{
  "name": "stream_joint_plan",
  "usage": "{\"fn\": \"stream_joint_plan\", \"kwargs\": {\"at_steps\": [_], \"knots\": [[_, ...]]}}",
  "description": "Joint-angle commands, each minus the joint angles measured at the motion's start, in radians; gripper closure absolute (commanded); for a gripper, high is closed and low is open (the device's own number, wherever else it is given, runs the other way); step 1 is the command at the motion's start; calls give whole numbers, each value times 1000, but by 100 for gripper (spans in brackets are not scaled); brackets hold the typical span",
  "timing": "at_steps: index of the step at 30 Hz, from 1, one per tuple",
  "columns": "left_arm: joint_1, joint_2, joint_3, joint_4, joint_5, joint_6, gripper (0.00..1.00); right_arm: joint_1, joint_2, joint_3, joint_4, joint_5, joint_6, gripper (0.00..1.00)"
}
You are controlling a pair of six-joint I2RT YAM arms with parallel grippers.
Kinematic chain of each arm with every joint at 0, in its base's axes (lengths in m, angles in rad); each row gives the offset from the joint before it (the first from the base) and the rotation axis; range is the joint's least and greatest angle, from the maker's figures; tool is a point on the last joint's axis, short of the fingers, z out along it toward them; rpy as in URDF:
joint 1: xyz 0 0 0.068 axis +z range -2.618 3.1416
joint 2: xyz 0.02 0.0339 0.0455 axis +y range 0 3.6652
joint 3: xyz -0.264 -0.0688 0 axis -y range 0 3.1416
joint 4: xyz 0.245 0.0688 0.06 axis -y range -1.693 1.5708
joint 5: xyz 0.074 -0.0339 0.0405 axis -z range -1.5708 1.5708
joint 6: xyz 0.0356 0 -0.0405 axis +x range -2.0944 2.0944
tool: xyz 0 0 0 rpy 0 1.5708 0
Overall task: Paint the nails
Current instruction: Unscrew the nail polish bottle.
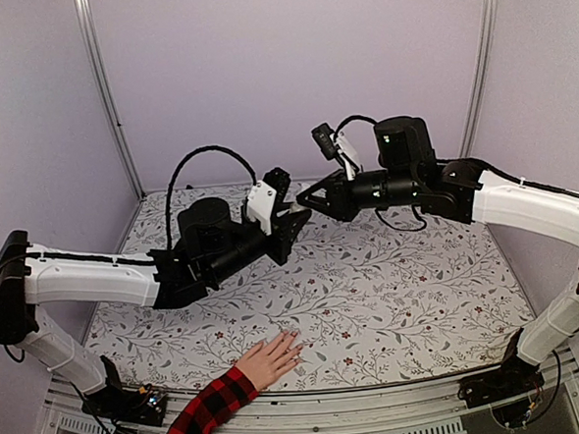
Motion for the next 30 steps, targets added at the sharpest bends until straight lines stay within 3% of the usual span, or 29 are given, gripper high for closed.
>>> {"fn": "stream_joint_plan", "kwargs": {"at_steps": [1,8,19,30], "knots": [[-12,16,32,-2,20,12,100,-5,5,29,27,-28,-13,89],[2,-2,25,-2,159,8,100,-5,-16,-6,63,-93,-82,92],[79,-67,-58,162,757,-87,100,-5,-46,-45,71,-176,-160,94],[91,-39,-43,265,1126,-168,100,-5,-97,-78,102,-428,-267,95]]}}
